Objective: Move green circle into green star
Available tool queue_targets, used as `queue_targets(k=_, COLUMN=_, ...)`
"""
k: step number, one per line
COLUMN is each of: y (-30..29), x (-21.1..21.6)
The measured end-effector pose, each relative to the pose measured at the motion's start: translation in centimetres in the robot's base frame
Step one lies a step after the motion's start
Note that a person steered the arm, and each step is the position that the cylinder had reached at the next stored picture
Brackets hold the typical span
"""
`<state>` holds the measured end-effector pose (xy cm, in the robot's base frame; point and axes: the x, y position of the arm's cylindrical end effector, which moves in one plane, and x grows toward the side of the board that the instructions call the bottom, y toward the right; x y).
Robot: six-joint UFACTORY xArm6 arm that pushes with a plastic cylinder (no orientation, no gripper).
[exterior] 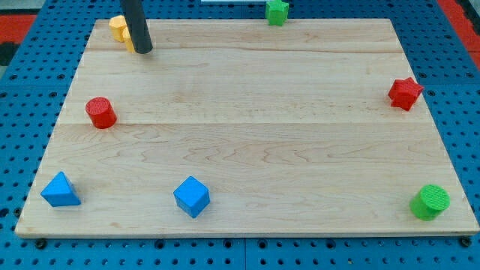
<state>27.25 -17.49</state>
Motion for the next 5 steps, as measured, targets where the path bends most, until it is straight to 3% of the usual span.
queue_targets(k=1, y=-1.4, x=-1.9)
queue_targets(k=2, y=7.6, x=-1.9)
queue_targets(k=3, y=21.0, x=1.7)
queue_targets(k=5, y=41.4, x=18.1)
